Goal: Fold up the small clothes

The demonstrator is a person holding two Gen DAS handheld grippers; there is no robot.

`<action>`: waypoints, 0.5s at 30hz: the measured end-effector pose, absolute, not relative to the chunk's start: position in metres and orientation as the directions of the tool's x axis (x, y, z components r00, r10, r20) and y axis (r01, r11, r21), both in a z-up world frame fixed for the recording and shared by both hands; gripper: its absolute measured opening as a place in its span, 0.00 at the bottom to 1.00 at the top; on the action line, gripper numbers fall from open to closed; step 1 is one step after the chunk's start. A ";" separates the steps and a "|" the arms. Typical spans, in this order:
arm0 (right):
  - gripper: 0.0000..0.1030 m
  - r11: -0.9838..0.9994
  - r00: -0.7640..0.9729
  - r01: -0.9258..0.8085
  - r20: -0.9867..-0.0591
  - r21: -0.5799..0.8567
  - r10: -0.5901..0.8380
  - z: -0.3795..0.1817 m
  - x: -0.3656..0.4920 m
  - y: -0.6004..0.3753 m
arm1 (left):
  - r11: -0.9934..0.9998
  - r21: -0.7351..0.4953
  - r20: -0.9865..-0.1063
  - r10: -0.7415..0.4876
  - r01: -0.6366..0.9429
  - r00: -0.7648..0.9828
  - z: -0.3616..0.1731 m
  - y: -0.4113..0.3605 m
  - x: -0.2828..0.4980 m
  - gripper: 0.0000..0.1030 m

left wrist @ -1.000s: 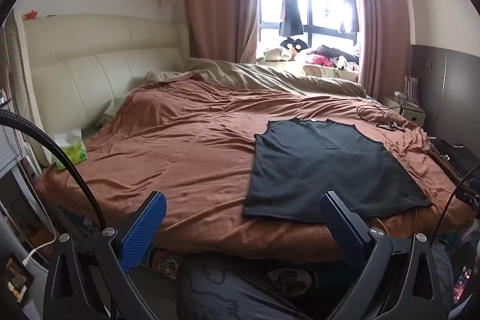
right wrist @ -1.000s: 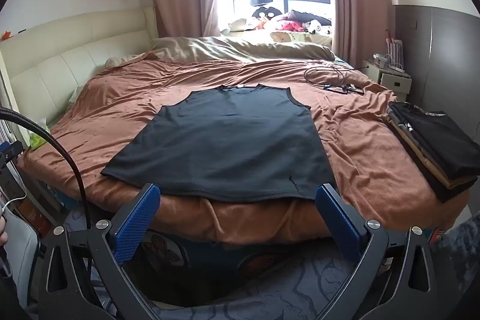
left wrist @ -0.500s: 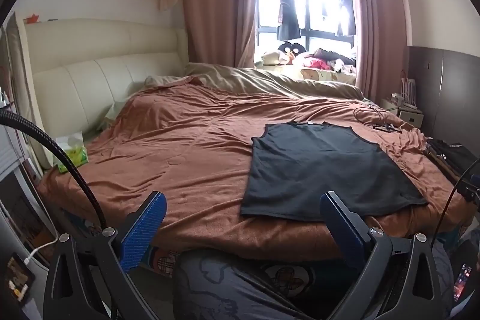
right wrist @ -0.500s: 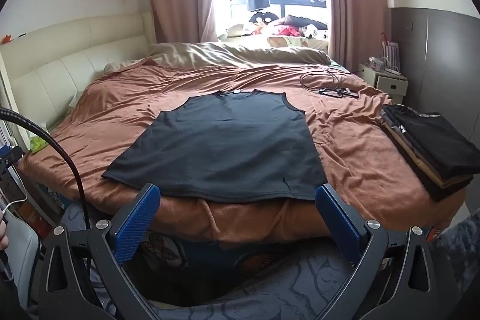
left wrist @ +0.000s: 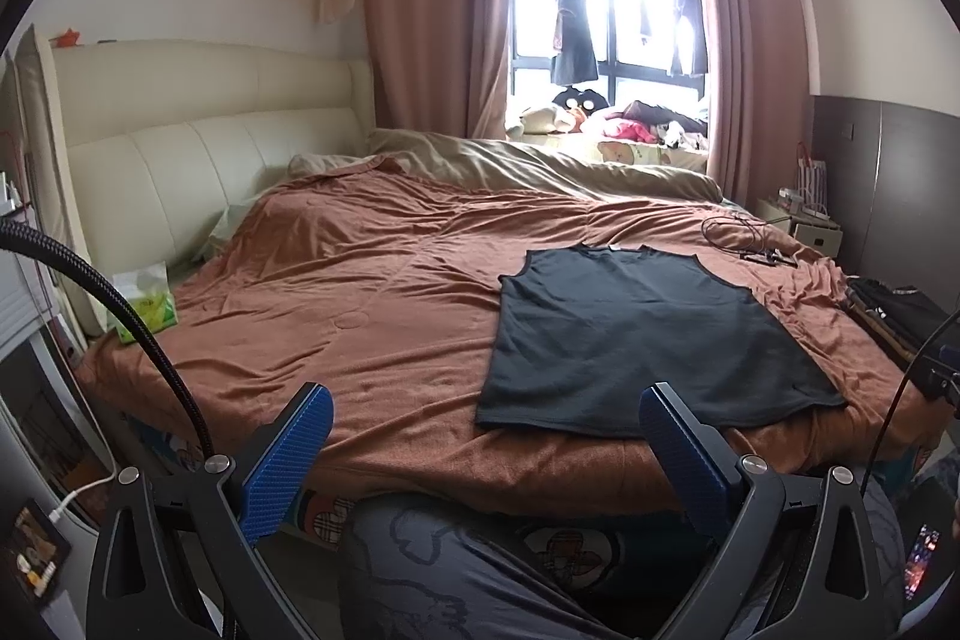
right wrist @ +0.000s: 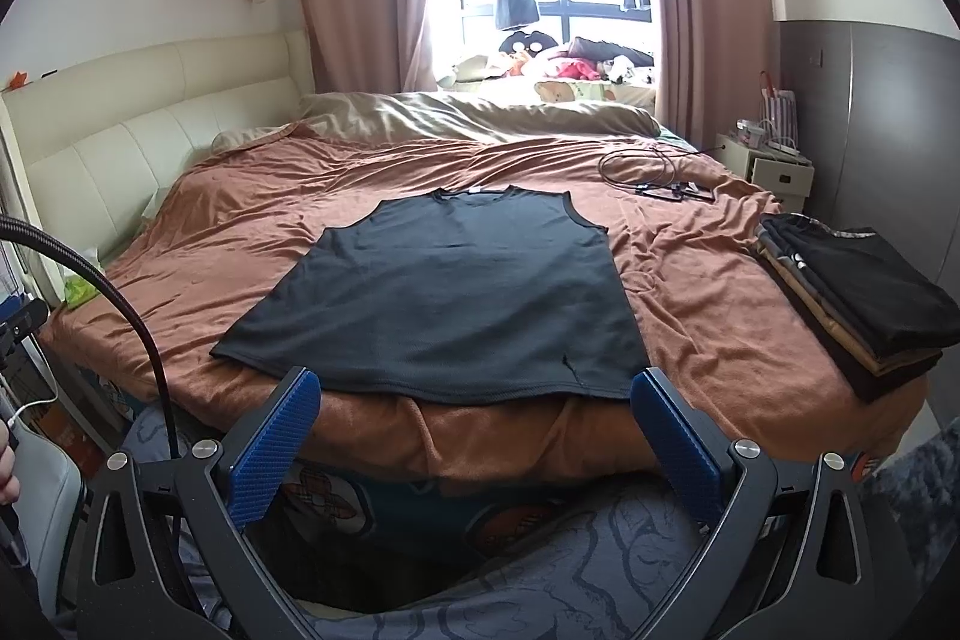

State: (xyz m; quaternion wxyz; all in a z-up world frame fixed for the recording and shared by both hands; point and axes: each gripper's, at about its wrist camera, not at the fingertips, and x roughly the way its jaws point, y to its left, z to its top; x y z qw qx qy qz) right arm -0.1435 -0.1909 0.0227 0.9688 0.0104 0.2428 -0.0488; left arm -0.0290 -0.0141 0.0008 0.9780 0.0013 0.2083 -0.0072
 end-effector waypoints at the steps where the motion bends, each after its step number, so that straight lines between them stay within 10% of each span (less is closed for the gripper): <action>1: 1.00 0.995 0.878 0.098 -0.470 -0.005 -0.089 0.023 -0.145 -0.191 | 1.000 -0.003 -0.408 -0.015 0.015 0.913 0.001 -0.014 -0.029 1.00; 15: 1.00 0.995 0.879 0.103 -0.467 -0.009 -0.096 0.021 -0.143 -0.190 | 1.000 -0.013 -0.410 -0.024 0.021 0.912 0.000 -0.012 -0.029 1.00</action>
